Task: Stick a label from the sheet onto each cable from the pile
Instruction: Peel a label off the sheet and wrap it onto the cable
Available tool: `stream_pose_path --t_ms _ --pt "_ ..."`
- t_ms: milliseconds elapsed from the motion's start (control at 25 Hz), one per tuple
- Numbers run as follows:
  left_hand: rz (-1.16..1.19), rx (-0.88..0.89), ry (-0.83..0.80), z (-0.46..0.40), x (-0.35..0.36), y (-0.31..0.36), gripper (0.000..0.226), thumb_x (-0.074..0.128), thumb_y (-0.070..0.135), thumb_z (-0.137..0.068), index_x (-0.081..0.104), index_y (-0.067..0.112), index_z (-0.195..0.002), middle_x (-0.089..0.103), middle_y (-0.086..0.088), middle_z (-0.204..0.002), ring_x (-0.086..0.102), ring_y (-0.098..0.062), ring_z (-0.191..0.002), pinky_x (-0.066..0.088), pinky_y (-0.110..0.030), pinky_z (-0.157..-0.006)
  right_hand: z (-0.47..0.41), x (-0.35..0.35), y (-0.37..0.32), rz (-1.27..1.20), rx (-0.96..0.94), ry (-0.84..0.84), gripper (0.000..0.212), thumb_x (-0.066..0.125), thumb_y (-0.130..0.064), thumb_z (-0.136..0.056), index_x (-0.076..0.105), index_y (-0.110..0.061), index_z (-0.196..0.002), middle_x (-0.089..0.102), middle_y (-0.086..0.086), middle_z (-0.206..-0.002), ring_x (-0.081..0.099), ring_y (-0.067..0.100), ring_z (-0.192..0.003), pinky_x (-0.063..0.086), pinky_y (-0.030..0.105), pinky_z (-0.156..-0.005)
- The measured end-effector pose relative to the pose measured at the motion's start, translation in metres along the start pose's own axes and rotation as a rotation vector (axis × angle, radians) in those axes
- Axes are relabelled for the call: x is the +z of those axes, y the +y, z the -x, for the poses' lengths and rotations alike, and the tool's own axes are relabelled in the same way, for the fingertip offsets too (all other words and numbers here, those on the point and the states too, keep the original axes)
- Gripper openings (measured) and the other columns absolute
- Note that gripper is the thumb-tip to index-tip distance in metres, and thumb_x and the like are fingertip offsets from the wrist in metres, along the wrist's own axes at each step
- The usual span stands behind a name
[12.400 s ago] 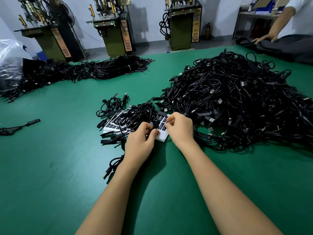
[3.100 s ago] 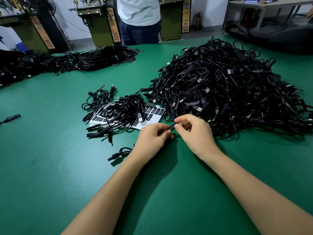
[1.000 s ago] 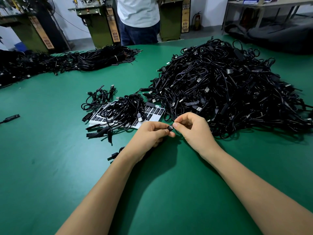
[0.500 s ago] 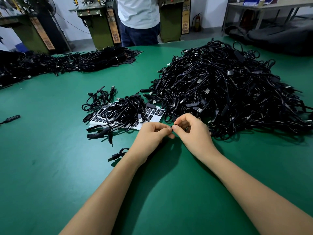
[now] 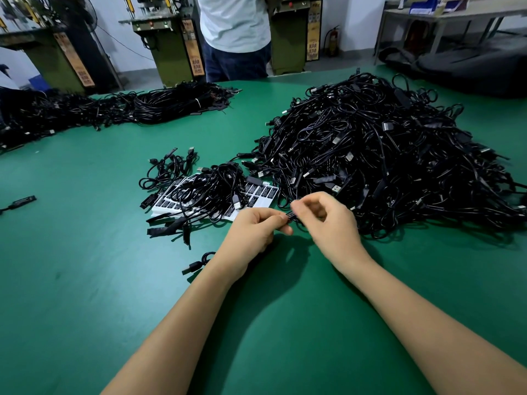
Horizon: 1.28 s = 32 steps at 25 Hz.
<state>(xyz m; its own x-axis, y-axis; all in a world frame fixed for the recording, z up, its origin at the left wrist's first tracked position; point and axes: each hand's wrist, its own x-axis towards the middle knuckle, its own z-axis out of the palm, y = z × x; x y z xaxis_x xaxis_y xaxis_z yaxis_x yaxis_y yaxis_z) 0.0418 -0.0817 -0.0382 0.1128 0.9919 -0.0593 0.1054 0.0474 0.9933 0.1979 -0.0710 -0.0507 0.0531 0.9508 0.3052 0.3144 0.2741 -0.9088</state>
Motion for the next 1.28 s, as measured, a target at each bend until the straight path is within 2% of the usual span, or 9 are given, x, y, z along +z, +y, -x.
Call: stream_pose_path --t_ms 80,280,440,520,720,920,1080,1200,1280 --pt "-0.027 0.009 -0.018 0.0 -0.001 0.0 0.025 0.057 0.017 -0.093 0.07 0.013 -0.072 0.062 -0.002 -0.064 0.028 -0.007 -0.041 0.023 -0.017 -0.038 0.001 -0.001 0.0 0.06 -0.031 -0.079 0.014 0.073 -0.039 -0.08 0.066 -0.03 -0.086 0.067 -0.01 -0.074 0.06 0.001 -0.072 0.04 0.01 -0.064" --pt "-0.077 0.021 -0.032 0.0 -0.002 -0.001 0.029 0.056 0.021 -0.095 0.064 -0.003 -0.081 0.047 -0.017 -0.072 0.026 -0.011 -0.044 0.02 -0.02 -0.04 -0.001 -0.005 0.002 0.016 -0.047 -0.141 0.011 0.074 -0.037 -0.08 0.065 -0.032 -0.082 0.068 -0.015 -0.076 0.061 0.001 -0.072 0.042 0.016 -0.063" --pt "-0.077 0.035 -0.046 0.002 -0.001 0.001 0.029 0.056 0.021 -0.096 0.067 0.011 -0.071 0.047 -0.013 -0.065 0.025 -0.011 -0.044 0.019 -0.021 -0.041 -0.001 -0.004 0.002 -0.019 -0.02 -0.152 0.008 0.073 -0.029 -0.083 0.065 -0.032 -0.081 0.071 -0.01 -0.076 0.066 0.008 -0.075 0.053 0.037 -0.074" --pt "-0.072 0.039 -0.059 0.002 -0.002 0.001 0.032 0.055 0.019 -0.096 0.067 0.019 -0.066 0.051 -0.001 -0.058 0.026 -0.009 -0.043 0.021 -0.019 -0.04 -0.002 -0.004 0.002 -0.068 0.003 -0.153 0.009 0.072 -0.025 -0.084 0.067 -0.031 -0.082 0.072 -0.008 -0.075 0.068 0.01 -0.075 0.055 0.041 -0.079" --pt "-0.097 0.041 -0.063 0.001 -0.003 -0.001 0.037 0.056 0.022 -0.095 0.064 0.021 -0.06 0.043 0.006 -0.049 0.025 -0.008 -0.042 0.021 -0.018 -0.04 -0.004 -0.009 0.002 -0.099 0.012 -0.248 0.009 0.072 -0.022 -0.085 0.068 -0.03 -0.086 0.07 -0.008 -0.074 0.066 0.009 -0.074 0.054 0.034 -0.079" --pt "-0.073 0.024 -0.082 -0.001 -0.009 -0.002 0.037 0.059 0.032 -0.085 0.059 -0.005 -0.081 0.041 -0.015 -0.071 0.023 -0.013 -0.045 0.019 -0.019 -0.039 -0.006 -0.013 0.0 -0.121 0.024 -0.32 0.012 0.074 -0.018 -0.083 0.07 -0.028 -0.088 0.069 -0.009 -0.074 0.065 0.008 -0.075 0.053 0.03 -0.078" --pt "-0.077 0.031 -0.113 -0.001 -0.012 -0.004 0.031 0.059 0.028 -0.089 0.063 -0.001 -0.083 0.047 -0.014 -0.07 0.026 -0.01 -0.044 0.022 -0.017 -0.039 -0.007 -0.014 -0.003 -0.175 0.037 -0.328 0.011 0.069 -0.009 -0.087 0.07 -0.02 -0.087 0.072 0.0 -0.076 0.068 0.008 -0.075 0.054 0.019 -0.077" --pt "-0.126 0.037 -0.111 -0.001 -0.014 -0.004 0.021 0.059 0.023 -0.095 0.068 0.005 -0.086 0.058 -0.001 -0.064 0.032 -0.007 -0.043 0.026 -0.015 -0.04 -0.008 -0.016 -0.004 -0.156 0.044 -0.351 0.007 0.065 -0.008 -0.09 0.07 -0.013 -0.091 0.07 -0.002 -0.07 0.064 0.002 -0.069 0.048 0.011 -0.071" --pt "-0.201 0.057 -0.102 0.0 -0.013 -0.003 0.018 0.059 0.023 -0.095 0.069 0.011 -0.085 0.061 0.005 -0.063 0.036 -0.005 -0.043 0.029 -0.013 -0.041 -0.008 -0.017 -0.005 -0.127 0.046 -0.364 0.009 0.062 -0.01 -0.092 0.07 -0.015 -0.092 0.071 -0.001 -0.073 0.067 0.007 -0.074 0.049 0.016 -0.075"
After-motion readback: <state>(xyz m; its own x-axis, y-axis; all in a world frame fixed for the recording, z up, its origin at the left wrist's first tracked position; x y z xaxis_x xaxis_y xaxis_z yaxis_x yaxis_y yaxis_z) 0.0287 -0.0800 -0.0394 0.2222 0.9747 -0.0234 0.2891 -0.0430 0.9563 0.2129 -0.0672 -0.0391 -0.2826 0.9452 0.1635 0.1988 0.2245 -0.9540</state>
